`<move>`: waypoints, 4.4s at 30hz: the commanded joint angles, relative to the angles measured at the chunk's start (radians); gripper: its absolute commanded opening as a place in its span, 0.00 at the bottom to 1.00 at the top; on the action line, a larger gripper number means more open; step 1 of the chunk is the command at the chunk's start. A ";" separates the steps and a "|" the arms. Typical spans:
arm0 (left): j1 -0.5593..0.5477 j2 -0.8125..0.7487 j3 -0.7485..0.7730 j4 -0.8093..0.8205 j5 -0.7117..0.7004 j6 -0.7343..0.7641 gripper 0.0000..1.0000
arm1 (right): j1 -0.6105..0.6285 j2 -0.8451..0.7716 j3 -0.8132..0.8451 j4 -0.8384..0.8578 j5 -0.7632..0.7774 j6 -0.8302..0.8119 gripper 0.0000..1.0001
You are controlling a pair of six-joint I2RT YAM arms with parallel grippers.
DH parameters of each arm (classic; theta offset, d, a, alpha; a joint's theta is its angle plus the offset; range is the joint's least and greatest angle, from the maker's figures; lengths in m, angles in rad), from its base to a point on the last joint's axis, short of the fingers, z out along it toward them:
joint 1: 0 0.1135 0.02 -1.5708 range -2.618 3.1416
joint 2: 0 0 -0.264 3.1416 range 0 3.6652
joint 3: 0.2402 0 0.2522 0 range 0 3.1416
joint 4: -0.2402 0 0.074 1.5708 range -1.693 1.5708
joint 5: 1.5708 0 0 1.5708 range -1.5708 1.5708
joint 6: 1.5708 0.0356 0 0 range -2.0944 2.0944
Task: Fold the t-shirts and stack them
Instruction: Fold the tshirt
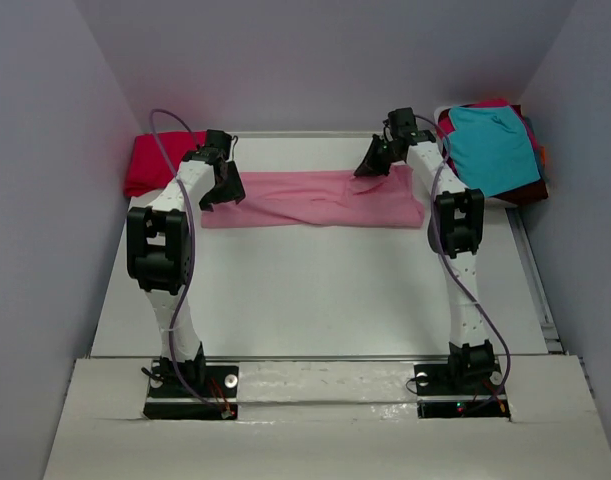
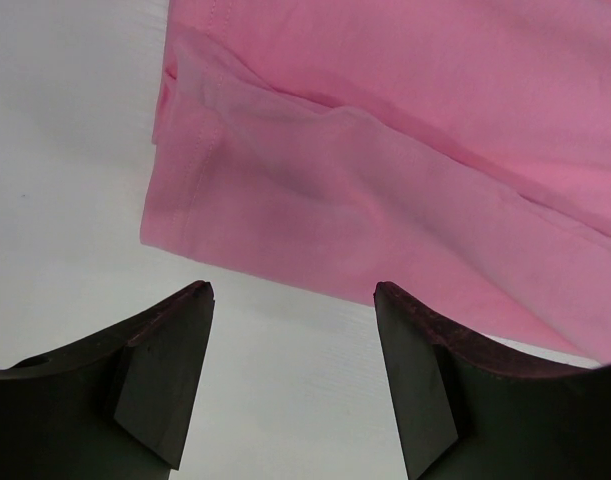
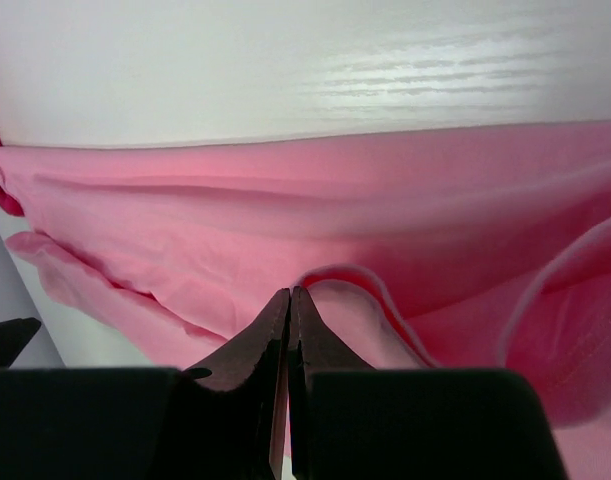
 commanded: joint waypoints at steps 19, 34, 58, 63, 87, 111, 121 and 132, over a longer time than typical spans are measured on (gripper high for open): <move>-0.053 0.008 0.128 -0.092 -0.046 -0.014 0.77 | 0.003 -0.006 0.037 0.201 -0.216 -0.138 0.32; -0.062 0.026 0.097 -0.075 -0.049 0.014 0.77 | 0.012 -0.364 -0.405 0.154 -0.031 -0.063 0.62; -0.062 0.077 0.022 -0.026 -0.053 0.006 0.77 | 0.012 -0.597 -0.790 -0.017 0.340 0.009 0.25; -0.062 0.100 0.046 -0.026 -0.046 0.000 0.77 | 0.012 -0.539 -0.729 -0.033 0.398 0.000 0.25; 0.076 0.120 -0.049 -0.013 -0.010 -0.048 0.77 | 0.012 -0.396 -0.649 -0.066 0.514 -0.022 0.24; 0.116 0.107 -0.086 -0.038 0.005 -0.003 0.77 | -0.102 -0.402 -0.604 -0.105 0.571 -0.025 0.25; 0.116 0.089 -0.095 -0.041 0.007 0.017 0.77 | -0.111 -0.387 -0.543 -0.128 0.528 -0.034 0.27; 0.116 0.089 -0.086 -0.038 0.014 0.015 0.77 | -0.111 -0.430 -0.592 -0.103 0.439 -0.052 0.44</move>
